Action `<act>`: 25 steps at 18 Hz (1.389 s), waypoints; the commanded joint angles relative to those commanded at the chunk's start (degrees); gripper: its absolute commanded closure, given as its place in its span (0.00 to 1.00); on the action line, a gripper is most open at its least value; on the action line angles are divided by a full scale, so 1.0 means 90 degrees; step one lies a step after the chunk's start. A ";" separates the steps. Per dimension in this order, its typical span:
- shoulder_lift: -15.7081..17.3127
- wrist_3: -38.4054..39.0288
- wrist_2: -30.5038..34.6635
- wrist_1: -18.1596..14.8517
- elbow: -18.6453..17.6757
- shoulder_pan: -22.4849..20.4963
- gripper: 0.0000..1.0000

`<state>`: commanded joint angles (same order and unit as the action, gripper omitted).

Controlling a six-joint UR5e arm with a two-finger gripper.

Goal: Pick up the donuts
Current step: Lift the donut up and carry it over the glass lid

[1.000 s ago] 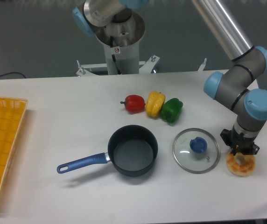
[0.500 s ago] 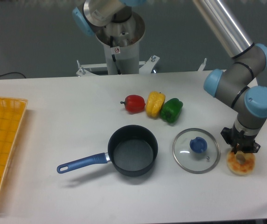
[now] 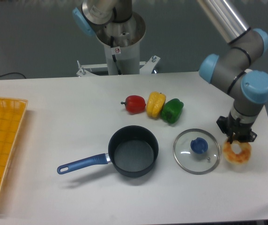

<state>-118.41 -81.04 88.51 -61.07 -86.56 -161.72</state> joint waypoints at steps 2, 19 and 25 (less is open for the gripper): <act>0.0177 0.0020 0.0000 -0.0196 -0.0059 0.0029 1.00; 0.1145 0.0410 0.0039 -0.0715 -0.0636 0.0576 1.00; 0.1252 0.0868 0.0039 -0.0705 -0.0665 0.0927 1.00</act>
<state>-107.14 -73.22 88.86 -67.41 -92.55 -153.38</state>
